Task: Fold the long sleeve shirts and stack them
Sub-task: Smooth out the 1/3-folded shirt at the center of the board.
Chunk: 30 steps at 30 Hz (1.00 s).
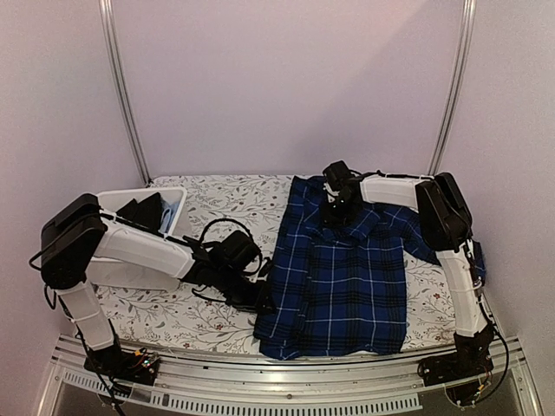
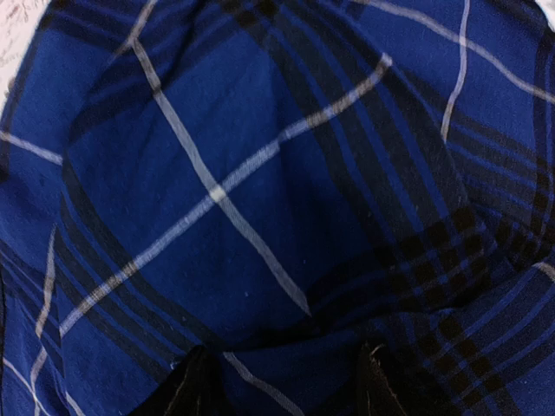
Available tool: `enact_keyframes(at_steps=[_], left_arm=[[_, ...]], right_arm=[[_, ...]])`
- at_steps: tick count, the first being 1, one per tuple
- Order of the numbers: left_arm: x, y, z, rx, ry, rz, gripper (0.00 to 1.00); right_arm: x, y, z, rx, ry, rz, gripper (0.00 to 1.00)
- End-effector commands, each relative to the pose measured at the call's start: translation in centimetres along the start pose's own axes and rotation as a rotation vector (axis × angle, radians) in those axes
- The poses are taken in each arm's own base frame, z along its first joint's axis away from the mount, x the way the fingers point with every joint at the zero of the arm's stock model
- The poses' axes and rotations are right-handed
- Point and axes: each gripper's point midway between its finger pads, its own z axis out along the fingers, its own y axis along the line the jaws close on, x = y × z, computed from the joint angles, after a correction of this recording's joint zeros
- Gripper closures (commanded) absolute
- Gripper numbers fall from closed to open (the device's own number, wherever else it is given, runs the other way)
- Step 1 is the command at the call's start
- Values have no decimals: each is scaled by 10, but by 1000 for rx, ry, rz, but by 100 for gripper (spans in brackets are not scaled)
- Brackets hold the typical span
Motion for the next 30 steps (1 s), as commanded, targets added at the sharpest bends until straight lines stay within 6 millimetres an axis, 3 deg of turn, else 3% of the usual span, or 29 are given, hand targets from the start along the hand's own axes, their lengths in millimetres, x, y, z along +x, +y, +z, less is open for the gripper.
enact_keyframes(at_steps=[1,6,8,12,15,18,22,26,30], left_arm=[[23,-10,3,17,50,-35,71],[12,-21,-11,12,17,-21,71],[-6,-29,-24,0,-32,4,71],[-49,-47,-46,4,-134,45,72],[-77,-47,-52,-4,-190,61,73],[-124,-36,-64,-24,-289,61,73],[-198,-12,-75,-68,-419,72,73],[-270,15,-78,-139,-530,92,73],[-320,44,-68,-184,-569,107,71]], right_arm=[[-1,11,14,-44,11,-21,44],[-3,16,12,-27,15,-44,44],[-11,15,1,-25,-7,-38,43],[-47,19,-41,-44,-110,-27,43],[-70,31,-62,-98,-182,-22,43],[-79,41,-66,-133,-202,-9,45],[-60,60,-63,-150,-169,-10,47],[-34,73,-83,-162,-153,-10,49],[-1,95,-114,-238,-133,4,50]])
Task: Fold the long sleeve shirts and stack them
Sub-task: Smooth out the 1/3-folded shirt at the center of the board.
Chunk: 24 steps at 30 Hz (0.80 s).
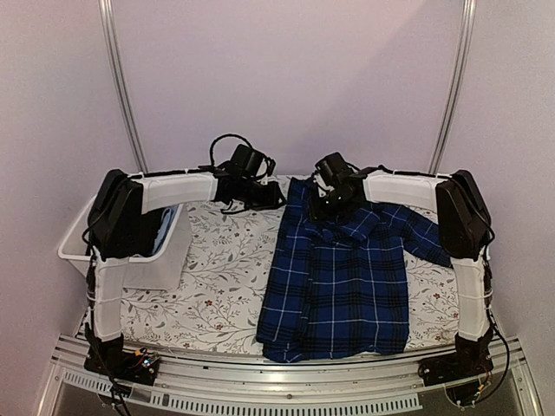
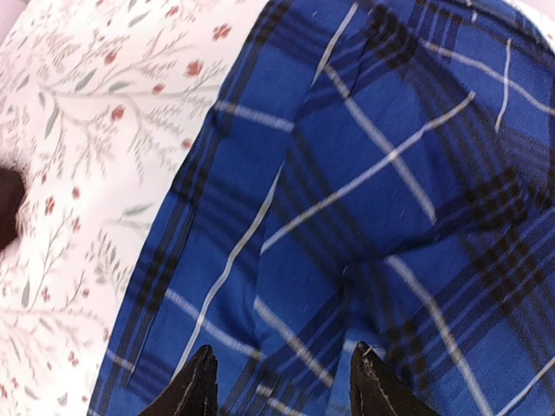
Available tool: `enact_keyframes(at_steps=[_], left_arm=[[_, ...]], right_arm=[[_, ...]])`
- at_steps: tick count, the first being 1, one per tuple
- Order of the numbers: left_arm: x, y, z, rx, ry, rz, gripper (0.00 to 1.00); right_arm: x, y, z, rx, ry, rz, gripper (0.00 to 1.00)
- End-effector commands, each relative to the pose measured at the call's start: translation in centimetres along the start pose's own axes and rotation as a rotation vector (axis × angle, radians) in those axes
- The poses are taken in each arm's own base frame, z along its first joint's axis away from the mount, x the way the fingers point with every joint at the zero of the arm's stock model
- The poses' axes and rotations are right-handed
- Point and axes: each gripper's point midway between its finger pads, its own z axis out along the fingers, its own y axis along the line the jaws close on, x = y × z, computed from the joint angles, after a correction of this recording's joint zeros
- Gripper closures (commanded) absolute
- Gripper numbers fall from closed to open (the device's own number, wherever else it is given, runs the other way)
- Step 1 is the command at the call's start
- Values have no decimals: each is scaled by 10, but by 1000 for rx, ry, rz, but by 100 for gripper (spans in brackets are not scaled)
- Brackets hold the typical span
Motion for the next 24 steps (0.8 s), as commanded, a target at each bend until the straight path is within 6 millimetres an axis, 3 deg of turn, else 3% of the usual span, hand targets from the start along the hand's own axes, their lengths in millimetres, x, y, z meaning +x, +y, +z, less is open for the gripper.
enact_keyframes(at_steps=[1,8,15,18,24], left_arm=[[-36,32,35,-61,-56,81,69],[-64,50,91,-38,-80,139,60],[-66,61,121,68,-113,112,56],[-65,52,128,142,-123,113,59],[-74,52,132,177,-172,85,75]], right_arm=[[14,45,-52,-117,-33,26,50],[78,91,-80,-168,44,-25,50],[142,124,-86,-200,122,-97,50],[168,139,-84,-230,157,-132,49],[214,153,-74,-252,235,-205,49]])
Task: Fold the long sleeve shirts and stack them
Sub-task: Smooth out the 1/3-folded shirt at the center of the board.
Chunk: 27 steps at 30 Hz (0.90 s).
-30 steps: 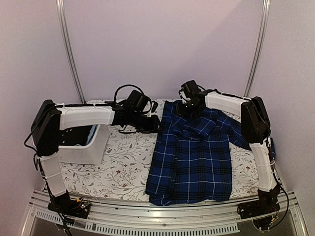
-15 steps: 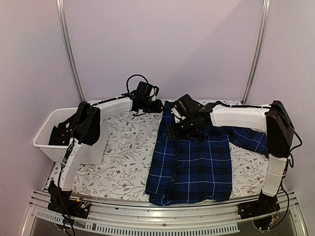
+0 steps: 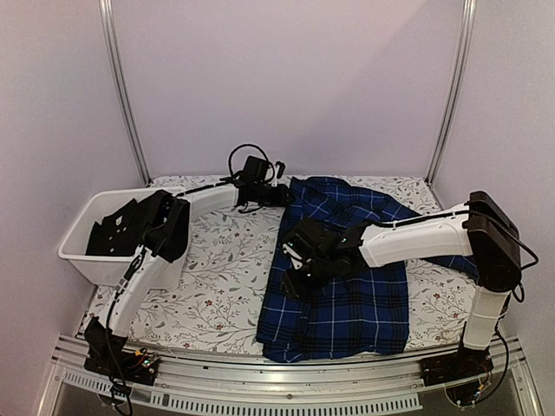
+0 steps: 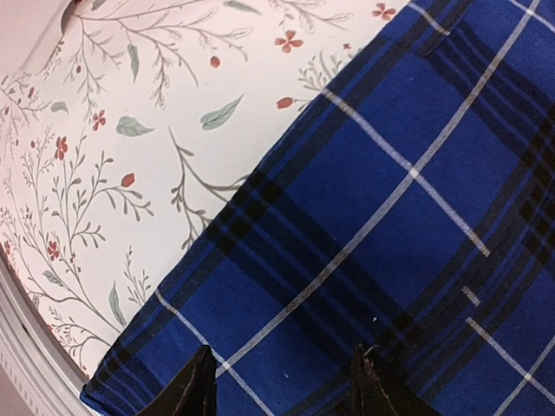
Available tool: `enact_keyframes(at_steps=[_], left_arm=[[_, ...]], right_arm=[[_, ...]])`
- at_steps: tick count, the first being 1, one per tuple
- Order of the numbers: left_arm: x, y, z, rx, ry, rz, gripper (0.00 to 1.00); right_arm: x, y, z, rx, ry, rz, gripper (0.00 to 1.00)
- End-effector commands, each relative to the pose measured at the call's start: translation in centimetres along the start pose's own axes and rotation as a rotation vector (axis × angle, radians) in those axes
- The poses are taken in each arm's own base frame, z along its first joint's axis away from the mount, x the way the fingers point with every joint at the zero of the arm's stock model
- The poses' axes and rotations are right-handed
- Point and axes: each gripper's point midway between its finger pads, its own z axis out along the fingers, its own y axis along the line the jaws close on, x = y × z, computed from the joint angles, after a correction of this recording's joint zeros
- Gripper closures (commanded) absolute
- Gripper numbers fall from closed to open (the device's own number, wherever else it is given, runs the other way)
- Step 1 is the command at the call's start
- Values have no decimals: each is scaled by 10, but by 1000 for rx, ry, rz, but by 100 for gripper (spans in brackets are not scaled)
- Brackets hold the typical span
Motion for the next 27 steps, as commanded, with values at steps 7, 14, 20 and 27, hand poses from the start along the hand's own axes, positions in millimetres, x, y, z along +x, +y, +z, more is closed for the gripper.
enact_keyframes(at_steps=[7,14,20,27], left_arm=[[-45,17,-5,73,-142,-35,96],[-43,35,-6,95,-132,-69,96],[-45,48,-17,78,-105,-97,61],[-82,20,-55,121,-147,-50,53]], right_arm=[[64,18,34,-60,139,-68,48],[83,18,37,-81,181,-76,48],[52,23,20,-80,129,-48,48],[-30,-1,-39,-76,-71,61,43]])
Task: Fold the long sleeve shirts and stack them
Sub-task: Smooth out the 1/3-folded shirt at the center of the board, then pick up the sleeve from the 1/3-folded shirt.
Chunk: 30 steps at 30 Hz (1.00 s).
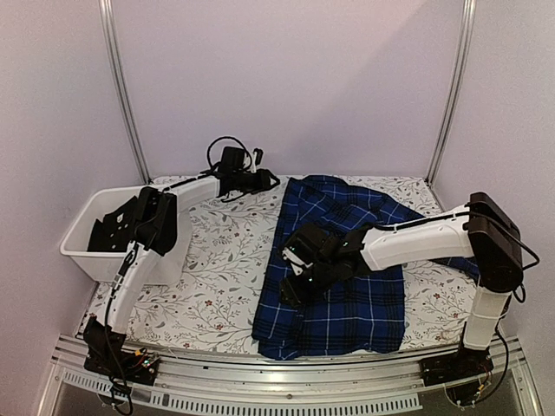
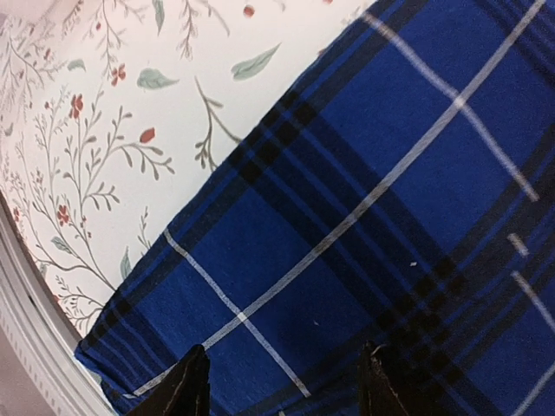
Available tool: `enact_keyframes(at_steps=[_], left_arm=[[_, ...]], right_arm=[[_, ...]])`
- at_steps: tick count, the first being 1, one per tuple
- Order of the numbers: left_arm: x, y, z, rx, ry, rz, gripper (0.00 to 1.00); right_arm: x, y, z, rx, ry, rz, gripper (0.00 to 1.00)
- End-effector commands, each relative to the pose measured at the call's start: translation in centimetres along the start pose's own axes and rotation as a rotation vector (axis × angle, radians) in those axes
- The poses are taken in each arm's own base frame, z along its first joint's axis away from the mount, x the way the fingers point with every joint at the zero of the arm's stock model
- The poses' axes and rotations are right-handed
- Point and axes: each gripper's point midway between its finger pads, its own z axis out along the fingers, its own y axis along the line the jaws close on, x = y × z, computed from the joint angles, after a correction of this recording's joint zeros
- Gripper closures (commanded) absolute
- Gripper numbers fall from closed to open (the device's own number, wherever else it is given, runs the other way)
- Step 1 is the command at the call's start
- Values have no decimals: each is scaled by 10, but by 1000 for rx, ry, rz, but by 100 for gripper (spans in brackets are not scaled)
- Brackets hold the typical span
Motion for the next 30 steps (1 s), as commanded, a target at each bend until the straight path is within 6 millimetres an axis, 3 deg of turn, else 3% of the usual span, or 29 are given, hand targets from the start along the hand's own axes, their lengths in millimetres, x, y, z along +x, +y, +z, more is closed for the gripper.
enact_keyframes(at_steps=[1,5,9,15,18,25,30], left_arm=[[-32,-34,-27,66,-31,39,53],[-42,-63,-42,120,-44,46,54],[-47,-90,-59,138,-54,80,53],[-46,-115,-82,141,-43,73,53],[-34,-127,-90,136,-16,62,54],[7,-149,-106,107,63,32,54],[24,-161,-126,95,98,-7,55]], right_arm=[[-62,-22,-65,7,-172,98,43],[-90,-83,-99,118,-281,222,42],[-92,-144,-111,205,-319,342,42],[-99,-203,-120,223,-392,437,42],[-113,-219,-120,279,-409,396,41],[-143,-230,-90,324,-380,299,42],[-153,-221,-64,349,-334,230,51]])
